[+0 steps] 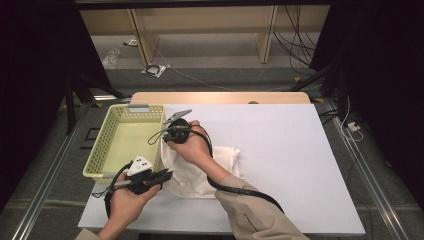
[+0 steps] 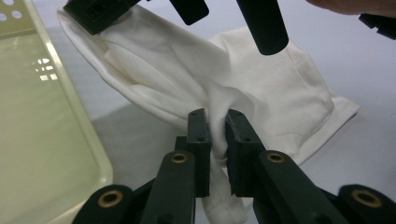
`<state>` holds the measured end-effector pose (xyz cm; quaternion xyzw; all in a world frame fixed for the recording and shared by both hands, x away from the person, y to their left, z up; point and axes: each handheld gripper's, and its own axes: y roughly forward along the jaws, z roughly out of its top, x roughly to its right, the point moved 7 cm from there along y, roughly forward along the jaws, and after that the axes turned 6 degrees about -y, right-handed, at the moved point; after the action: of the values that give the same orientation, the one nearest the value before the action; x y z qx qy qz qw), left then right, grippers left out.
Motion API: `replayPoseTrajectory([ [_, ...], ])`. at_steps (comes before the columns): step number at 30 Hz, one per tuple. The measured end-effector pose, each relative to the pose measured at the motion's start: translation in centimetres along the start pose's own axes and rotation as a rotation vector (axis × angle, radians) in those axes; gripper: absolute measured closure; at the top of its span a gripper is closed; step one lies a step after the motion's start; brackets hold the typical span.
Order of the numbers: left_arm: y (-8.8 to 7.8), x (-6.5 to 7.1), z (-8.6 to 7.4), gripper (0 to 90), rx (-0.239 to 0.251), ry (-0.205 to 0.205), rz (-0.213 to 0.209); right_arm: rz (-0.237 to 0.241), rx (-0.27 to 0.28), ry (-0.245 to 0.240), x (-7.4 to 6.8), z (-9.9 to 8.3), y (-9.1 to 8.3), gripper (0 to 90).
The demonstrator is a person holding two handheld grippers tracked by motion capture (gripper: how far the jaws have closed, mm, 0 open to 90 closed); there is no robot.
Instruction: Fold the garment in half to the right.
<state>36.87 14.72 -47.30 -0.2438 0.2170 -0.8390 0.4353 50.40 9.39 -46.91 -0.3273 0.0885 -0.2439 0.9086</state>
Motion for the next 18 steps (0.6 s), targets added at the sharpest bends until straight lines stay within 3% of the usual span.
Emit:
replayPoseTrajectory([
  [18, 2.4, 3.2, 1.7, 81.0, 0.006, 0.046, -0.048, -0.040, 0.028, 0.024, 2.4, -1.8, -2.1, 87.1],
])
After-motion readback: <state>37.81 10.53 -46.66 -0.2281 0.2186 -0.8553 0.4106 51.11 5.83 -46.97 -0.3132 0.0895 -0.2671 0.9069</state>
